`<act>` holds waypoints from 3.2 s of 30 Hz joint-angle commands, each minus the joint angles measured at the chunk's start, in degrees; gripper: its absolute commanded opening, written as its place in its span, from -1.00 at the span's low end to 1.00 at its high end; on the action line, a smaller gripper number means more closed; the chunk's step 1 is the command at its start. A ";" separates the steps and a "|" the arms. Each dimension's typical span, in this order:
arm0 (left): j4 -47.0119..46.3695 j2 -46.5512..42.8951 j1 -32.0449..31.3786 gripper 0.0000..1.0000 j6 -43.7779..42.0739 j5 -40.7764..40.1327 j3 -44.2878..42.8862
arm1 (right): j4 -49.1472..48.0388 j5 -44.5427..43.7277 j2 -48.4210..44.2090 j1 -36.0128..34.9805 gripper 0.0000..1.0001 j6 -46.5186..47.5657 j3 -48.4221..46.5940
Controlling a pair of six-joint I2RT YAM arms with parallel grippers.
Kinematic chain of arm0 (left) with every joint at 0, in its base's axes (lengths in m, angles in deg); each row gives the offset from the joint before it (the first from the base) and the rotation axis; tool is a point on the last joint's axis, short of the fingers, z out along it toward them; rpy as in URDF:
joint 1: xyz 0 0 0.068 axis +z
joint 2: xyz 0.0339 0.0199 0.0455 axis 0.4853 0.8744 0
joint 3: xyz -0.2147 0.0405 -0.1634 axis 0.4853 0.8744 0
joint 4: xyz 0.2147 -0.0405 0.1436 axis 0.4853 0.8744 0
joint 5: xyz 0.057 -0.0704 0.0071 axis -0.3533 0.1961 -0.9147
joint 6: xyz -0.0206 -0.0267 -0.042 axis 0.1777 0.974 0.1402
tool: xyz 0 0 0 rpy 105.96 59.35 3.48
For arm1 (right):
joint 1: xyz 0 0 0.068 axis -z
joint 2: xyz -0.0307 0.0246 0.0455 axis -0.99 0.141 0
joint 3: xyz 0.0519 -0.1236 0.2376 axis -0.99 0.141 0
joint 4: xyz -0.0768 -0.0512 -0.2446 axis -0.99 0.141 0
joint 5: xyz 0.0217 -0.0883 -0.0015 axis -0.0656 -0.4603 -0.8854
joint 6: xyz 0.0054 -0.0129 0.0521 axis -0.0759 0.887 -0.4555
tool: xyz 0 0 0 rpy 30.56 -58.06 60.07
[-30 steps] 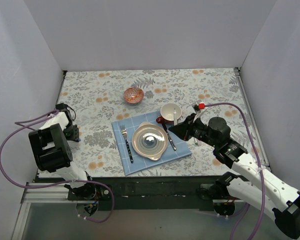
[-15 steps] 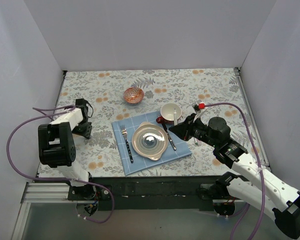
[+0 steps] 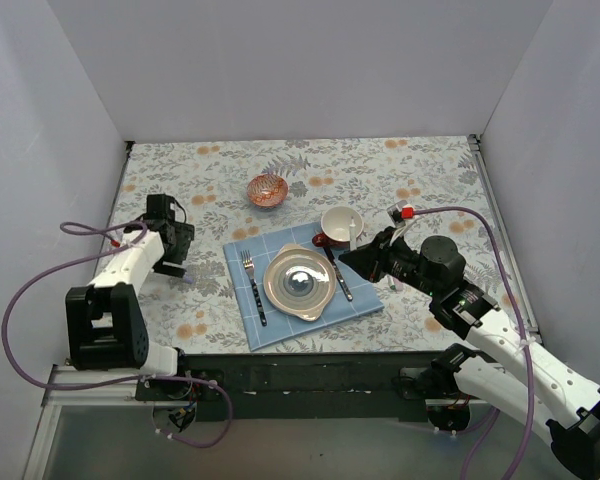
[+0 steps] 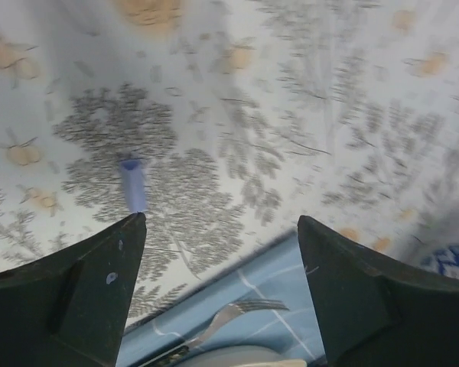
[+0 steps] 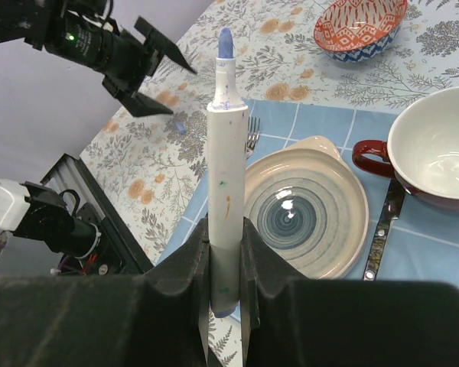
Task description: Insert the pens into the pen caps
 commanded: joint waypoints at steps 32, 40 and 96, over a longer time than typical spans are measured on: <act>9.10 9.20 -4.87 0.10 -123.19 22.39 -8.06 | 15.78 2.12 6.61 0.31 -0.97 9.32 -10.34; 9.61 11.04 -4.79 0.15 -122.06 21.62 -8.40 | 15.51 2.38 8.28 0.14 -0.97 9.58 -10.69; 5.40 9.98 -13.14 -0.24 -109.93 15.36 -4.97 | 16.57 3.18 2.04 -2.06 -0.97 7.82 -11.13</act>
